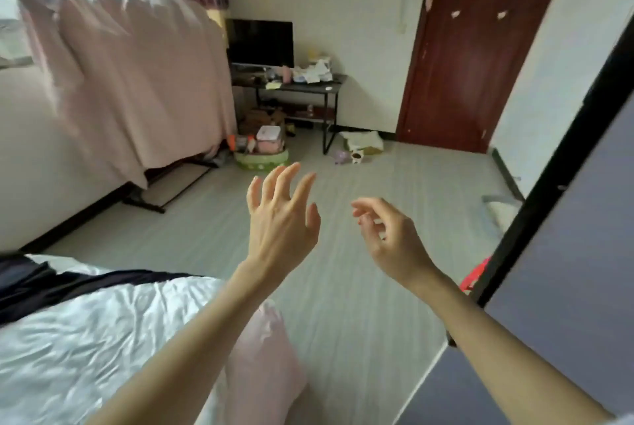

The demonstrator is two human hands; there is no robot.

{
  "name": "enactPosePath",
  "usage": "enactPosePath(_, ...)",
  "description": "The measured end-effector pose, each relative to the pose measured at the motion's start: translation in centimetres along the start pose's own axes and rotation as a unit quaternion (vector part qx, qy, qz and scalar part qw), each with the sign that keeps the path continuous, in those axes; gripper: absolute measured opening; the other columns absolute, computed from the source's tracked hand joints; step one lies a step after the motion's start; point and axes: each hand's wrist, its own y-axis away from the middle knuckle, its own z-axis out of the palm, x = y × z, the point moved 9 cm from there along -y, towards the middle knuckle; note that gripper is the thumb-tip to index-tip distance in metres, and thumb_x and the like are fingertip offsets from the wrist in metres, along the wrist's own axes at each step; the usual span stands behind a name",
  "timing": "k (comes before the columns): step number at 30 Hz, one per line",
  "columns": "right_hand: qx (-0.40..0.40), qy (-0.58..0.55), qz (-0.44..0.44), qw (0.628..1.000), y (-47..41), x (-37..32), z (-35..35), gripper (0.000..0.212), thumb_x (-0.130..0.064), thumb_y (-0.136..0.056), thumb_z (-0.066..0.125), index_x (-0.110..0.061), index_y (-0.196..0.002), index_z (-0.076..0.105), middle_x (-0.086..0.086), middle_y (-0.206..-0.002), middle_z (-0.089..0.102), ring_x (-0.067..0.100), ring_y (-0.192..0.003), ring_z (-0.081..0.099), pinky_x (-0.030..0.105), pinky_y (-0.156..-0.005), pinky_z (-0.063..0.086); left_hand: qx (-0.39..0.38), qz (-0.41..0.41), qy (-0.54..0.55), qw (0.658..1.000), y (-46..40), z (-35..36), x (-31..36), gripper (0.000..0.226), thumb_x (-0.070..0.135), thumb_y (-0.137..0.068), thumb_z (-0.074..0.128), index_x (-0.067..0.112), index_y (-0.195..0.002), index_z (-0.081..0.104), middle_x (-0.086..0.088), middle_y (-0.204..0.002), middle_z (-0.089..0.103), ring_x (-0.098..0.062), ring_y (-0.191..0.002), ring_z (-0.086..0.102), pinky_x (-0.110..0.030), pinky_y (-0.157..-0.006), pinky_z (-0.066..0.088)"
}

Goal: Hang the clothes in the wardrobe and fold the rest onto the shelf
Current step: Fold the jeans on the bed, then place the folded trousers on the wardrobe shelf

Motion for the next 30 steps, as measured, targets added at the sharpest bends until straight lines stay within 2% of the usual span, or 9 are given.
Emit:
enactPosePath(4,-0.129,-0.001,0.063,0.990,-4.2,1.6,10.8,0.025,-0.015,-0.095,0.047,-0.011,-0.116,0.061,0.005,-0.110,0.065,0.019,-0.098,0.060,0.024,-0.082,0.044,-0.052,-0.102,-0.045,0.992,1.6,1.6,-11.0,0.047,0.023,-0.088,0.056,0.015,-0.133,0.049,-0.009,-0.141,0.043,-0.028,-0.134,0.032,-0.052,-0.111,0.018)
enactPosePath(7,-0.222,-0.001,0.084,0.971,-6.8,3.8,17.2,0.024,-0.020,-0.096,0.047,-0.015,-0.114,0.061,0.004,-0.106,0.066,0.017,-0.098,0.059,0.022,-0.078,0.041,-0.083,-0.155,-0.058,0.983,2.2,3.6,-16.3,0.047,0.027,-0.090,0.052,0.018,-0.136,0.045,-0.006,-0.142,0.041,-0.025,-0.134,0.031,-0.050,-0.112,0.018)
enactPosePath(10,-0.290,-0.011,0.084,0.953,-10.6,6.0,23.4,0.021,-0.019,-0.095,0.047,-0.016,-0.109,0.063,0.004,-0.100,0.066,0.018,-0.096,0.060,0.025,-0.079,0.044,-0.109,-0.201,-0.071,0.971,1.8,6.1,-21.7,0.047,0.029,-0.092,0.049,0.021,-0.138,0.041,-0.003,-0.143,0.039,-0.024,-0.134,0.030,-0.048,-0.112,0.019)
enactPosePath(14,-0.342,-0.029,0.076,0.936,-17.4,9.0,30.1,0.021,-0.012,-0.095,0.045,-0.008,-0.106,0.064,0.006,-0.093,0.065,0.022,-0.089,0.059,0.037,-0.089,0.047,-0.115,-0.249,-0.079,0.958,-1.1,10.1,-28.6,0.048,0.030,-0.093,0.047,0.022,-0.139,0.038,-0.002,-0.144,0.037,-0.023,-0.135,0.030,-0.043,-0.112,0.020)
enactPosePath(18,-0.406,-0.010,0.054,0.912,-25.0,12.8,35.8,0.023,-0.010,-0.096,0.043,-0.005,-0.109,0.062,0.007,-0.091,0.063,0.018,-0.085,0.055,0.034,-0.086,0.046,-0.113,-0.317,-0.082,0.938,-6.7,15.3,-35.2,0.050,0.031,-0.094,0.047,0.021,-0.142,0.035,-0.003,-0.145,0.035,-0.023,-0.133,0.033,-0.041,-0.110,0.023)
enactPosePath(23,-0.422,0.013,0.047,0.905,-35.3,16.7,40.4,0.023,-0.012,-0.096,0.043,-0.008,-0.108,0.063,0.003,-0.089,0.062,0.016,-0.083,0.055,0.028,-0.080,0.046,-0.097,-0.375,-0.036,0.921,-13.8,20.9,-40.9,0.050,0.030,-0.094,0.046,0.020,-0.142,0.035,-0.003,-0.145,0.035,-0.022,-0.133,0.034,-0.043,-0.111,0.024)
enactPosePath(27,-0.467,0.018,0.027,0.884,-39.8,16.6,46.1,0.023,-0.015,-0.096,0.041,-0.014,-0.107,0.062,0.000,-0.091,0.062,0.016,-0.085,0.056,0.028,-0.080,0.046,-0.082,-0.410,-0.043,0.907,-15.3,22.0,-46.0,0.051,0.030,-0.093,0.048,0.018,-0.141,0.037,-0.004,-0.143,0.036,-0.022,-0.130,0.037,-0.044,-0.109,0.027)
enactPosePath(30,-0.513,-0.004,0.015,0.858,-41.6,15.3,51.5,0.024,-0.015,-0.097,0.040,-0.013,-0.109,0.060,0.002,-0.091,0.063,0.018,-0.085,0.058,0.031,-0.082,0.049,-0.063,-0.461,-0.049,0.884,-14.9,21.9,-51.5,0.049,0.027,-0.093,0.049,0.016,-0.140,0.039,-0.005,-0.142,0.038,-0.023,-0.129,0.038,-0.042,-0.108,0.030)
